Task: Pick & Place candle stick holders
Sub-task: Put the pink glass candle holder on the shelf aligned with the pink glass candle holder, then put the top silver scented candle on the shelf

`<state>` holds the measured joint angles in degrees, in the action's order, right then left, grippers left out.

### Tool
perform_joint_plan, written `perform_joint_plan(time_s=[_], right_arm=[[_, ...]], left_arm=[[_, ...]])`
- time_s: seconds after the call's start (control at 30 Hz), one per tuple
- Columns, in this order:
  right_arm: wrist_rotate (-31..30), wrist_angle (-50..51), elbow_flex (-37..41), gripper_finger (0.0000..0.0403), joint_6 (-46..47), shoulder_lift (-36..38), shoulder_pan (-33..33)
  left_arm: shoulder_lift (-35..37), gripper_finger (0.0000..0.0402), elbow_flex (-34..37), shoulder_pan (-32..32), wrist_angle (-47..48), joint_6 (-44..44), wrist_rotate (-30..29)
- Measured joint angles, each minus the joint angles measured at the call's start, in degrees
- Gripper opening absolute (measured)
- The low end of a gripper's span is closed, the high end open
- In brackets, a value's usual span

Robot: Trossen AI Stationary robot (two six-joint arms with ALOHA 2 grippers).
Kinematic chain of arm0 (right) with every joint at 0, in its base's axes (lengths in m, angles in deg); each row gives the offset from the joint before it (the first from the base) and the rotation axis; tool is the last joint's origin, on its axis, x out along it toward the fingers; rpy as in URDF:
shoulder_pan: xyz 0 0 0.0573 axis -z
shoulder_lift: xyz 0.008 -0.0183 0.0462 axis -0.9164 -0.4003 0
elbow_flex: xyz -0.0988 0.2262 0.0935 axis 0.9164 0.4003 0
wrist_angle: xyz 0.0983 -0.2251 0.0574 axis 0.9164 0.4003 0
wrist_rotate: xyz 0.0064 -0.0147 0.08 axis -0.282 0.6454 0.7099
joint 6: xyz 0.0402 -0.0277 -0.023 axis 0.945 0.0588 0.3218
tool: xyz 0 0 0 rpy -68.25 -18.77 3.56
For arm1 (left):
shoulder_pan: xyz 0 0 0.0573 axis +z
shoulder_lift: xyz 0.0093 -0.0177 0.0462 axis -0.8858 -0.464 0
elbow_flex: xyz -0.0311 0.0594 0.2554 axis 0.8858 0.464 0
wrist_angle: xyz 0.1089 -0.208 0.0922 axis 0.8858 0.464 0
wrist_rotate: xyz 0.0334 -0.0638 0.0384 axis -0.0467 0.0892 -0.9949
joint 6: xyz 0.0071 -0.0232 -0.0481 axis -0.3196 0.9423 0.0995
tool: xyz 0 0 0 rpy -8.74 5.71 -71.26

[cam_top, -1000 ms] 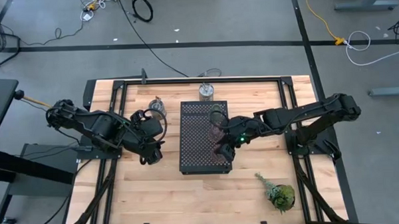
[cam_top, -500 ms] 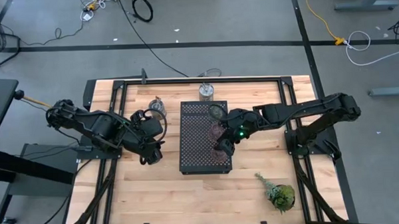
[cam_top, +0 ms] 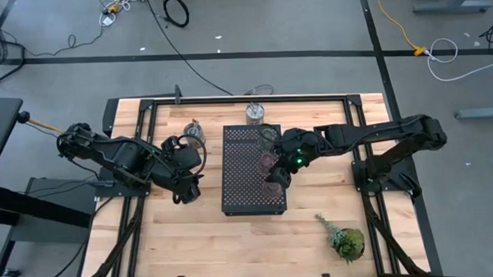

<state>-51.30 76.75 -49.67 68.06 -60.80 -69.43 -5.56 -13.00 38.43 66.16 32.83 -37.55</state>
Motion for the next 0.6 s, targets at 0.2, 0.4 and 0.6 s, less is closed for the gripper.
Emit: perform_joint_plan(time_s=[0.2,0.4,0.6], right_arm=[[0.04,-0.33,0.0,0.0256,-0.1,0.11,0.0],[0.07,-0.31,0.0,0.0256,-0.38,0.11,0.51],[0.08,0.11,-1.07,0.0256,-1.48,0.11,1.64]], left_arm=[[0.0,0.0238,0.0,0.0,-0.01,0.01,0.0],[0.0,0.0238,0.0,0.0,-0.05,0.04,0.0],[0.0,0.0238,0.0,0.0,-0.07,0.14,0.0]])
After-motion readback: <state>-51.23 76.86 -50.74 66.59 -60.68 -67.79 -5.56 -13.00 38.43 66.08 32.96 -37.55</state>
